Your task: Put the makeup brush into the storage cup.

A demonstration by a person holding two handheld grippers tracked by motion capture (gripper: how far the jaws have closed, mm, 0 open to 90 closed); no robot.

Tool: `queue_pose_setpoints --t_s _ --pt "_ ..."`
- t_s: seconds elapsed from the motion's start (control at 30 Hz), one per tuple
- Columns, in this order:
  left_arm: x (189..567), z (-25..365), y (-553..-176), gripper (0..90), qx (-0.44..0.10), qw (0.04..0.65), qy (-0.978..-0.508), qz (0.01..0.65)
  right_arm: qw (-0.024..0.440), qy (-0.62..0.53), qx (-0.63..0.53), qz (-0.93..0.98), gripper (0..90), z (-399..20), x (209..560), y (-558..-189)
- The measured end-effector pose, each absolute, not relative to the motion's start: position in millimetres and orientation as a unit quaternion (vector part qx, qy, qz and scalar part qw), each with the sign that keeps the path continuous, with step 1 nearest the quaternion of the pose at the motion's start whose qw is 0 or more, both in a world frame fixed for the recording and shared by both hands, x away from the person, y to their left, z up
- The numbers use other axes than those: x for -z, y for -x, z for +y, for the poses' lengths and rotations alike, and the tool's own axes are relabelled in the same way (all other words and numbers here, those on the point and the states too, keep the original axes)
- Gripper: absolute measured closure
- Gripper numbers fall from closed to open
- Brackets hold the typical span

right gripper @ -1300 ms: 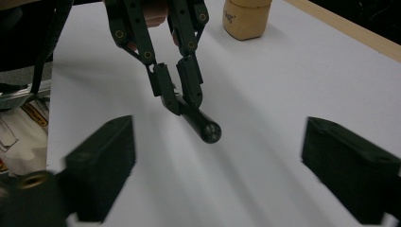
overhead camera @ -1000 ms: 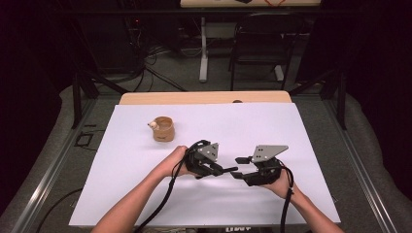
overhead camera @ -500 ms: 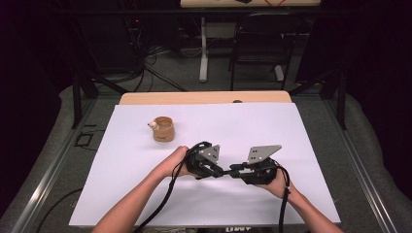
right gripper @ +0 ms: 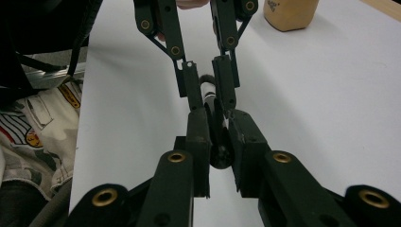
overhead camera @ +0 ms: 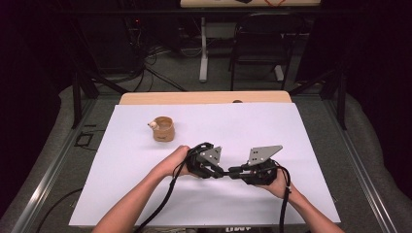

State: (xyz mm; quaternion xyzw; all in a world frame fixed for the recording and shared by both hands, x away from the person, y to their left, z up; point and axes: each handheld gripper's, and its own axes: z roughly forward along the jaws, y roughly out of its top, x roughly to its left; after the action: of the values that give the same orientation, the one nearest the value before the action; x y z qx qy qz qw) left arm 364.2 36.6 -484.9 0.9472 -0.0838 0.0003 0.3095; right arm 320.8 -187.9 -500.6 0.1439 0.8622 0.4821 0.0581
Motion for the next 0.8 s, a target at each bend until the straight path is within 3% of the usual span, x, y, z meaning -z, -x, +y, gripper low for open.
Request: queue_pose_setpoints --t_s 0.1,0.37,0.47,0.67,0.8 --pt "483 39 -365 70.1 0.004 0.309 -0.947 -0.09 0.066 -0.138 -0.488 0.859 79.5 -189 499 -319" --pt "476 51 -365 30.0 -0.017 0.309 -0.948 -0.075 0.075 -0.137 -0.503 0.85 79.5 -196 493 -317" --pt "474 55 -366 19.4 -0.015 0.302 -0.95 -0.073 0.076 -0.137 -0.51 0.846 79.5 -199 492 -317" --pt "473 59 -368 10.3 -0.015 0.284 -0.957 -0.063 0.075 -0.133 -0.515 0.843 79.5 -202 491 -316" --pt "474 62 -370 23.9 -0.02 0.293 -0.954 -0.062 0.074 -0.131 -0.517 0.842 79.5 -202 490 -316"
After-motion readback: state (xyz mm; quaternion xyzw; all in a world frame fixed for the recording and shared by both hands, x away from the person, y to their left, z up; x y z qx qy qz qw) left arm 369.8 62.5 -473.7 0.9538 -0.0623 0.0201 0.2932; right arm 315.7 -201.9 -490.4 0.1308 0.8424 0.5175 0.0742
